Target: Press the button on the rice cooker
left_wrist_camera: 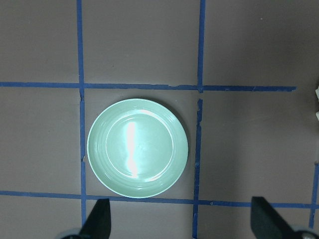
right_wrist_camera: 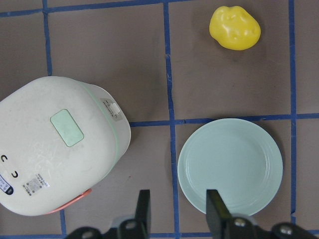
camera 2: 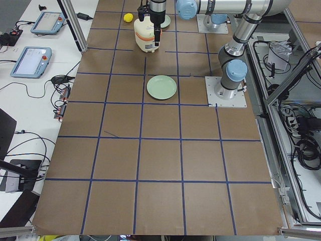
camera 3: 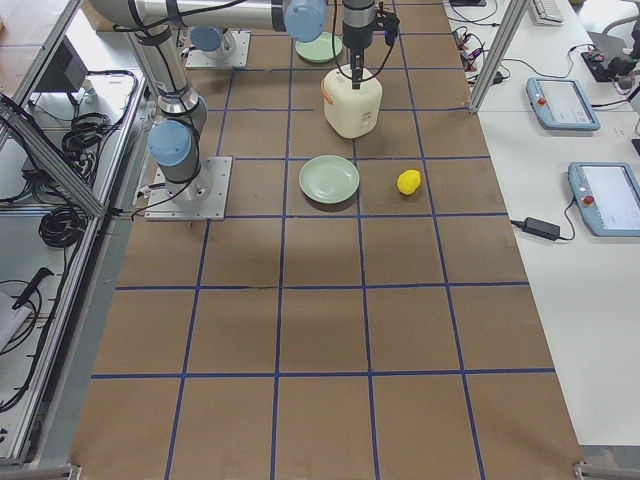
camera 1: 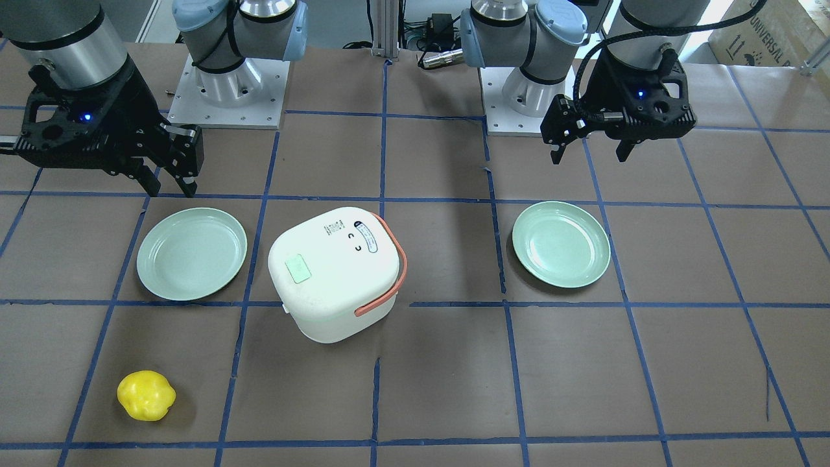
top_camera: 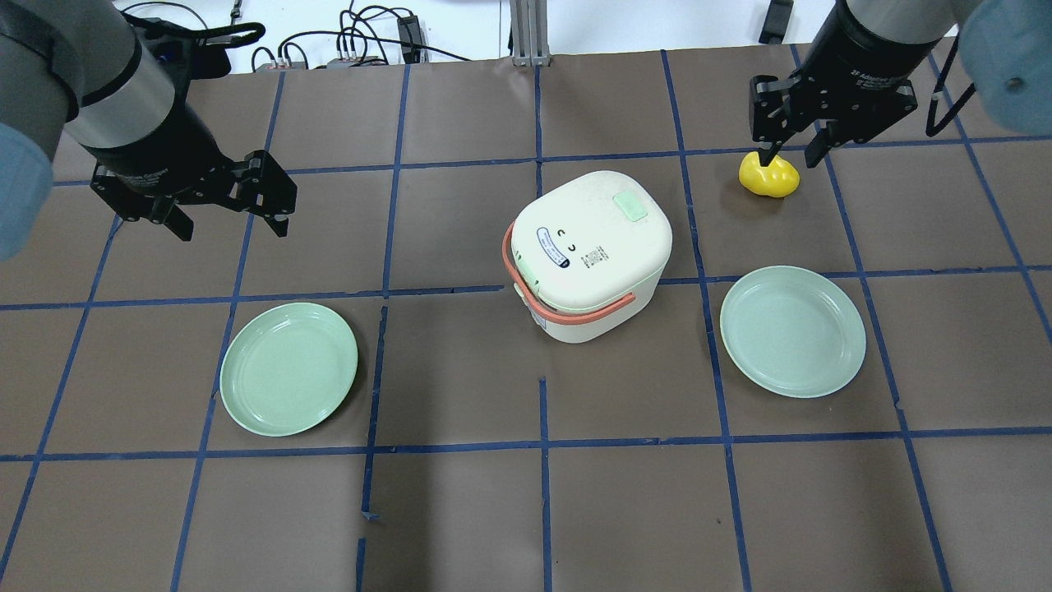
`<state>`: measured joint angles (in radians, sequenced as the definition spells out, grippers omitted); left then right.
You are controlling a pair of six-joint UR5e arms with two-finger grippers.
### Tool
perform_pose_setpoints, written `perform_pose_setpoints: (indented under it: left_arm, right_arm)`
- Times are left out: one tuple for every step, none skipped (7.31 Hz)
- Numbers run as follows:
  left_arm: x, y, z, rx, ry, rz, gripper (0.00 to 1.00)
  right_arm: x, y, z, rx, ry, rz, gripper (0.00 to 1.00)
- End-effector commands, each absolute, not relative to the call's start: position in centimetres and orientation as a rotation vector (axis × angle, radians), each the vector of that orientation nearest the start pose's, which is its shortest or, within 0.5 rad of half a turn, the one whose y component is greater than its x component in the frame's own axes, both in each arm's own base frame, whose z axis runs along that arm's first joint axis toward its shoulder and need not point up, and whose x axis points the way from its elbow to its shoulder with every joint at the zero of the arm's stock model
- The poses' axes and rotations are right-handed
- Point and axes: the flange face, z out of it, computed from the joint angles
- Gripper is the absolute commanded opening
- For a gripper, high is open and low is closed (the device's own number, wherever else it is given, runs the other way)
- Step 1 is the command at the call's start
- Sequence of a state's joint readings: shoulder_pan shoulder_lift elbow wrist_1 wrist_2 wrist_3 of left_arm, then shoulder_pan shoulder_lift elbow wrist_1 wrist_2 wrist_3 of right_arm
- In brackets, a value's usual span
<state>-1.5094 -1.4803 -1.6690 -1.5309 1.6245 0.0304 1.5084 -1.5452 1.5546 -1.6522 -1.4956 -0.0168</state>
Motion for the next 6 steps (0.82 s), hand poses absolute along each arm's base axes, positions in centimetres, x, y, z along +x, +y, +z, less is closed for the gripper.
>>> perform_pose_setpoints:
  left_arm:
    - [-10.0, -46.4, 48.7, -0.049, 3.086, -0.046, 1.0]
    - [-10.0, -46.4, 48.7, -0.049, 3.086, -0.046, 1.0]
    - [-10.0, -46.4, 48.7, -0.049, 3.086, -0.046, 1.0]
    - [-10.0, -46.4, 48.7, -0.049, 3.086, -0.046, 1.0]
    - [-10.0, -46.4, 48.7, -0.049, 3.086, -0.046, 1.0]
    - [-10.0, -46.4, 48.7, -0.049, 3.086, -0.046, 1.0]
  right_arm:
    - [11.4, -52.7, 48.0, 0.053, 3.026, -0.1, 0.05]
    - [13.3, -53.5, 46.6, -0.043, 3.027, -0.078, 0.07]
    - [15.4, -54.6, 44.8, -0.126, 3.032, -0.073, 0.07]
    - [16.8, -55.6, 43.5, -0.152, 3.02, -0.101, 0.08]
    - [18.2, -56.7, 41.8, -0.189, 3.018, -0.11, 0.08]
    - [18.7, -57.6, 40.5, -0.199, 3.015, -0.124, 0.08]
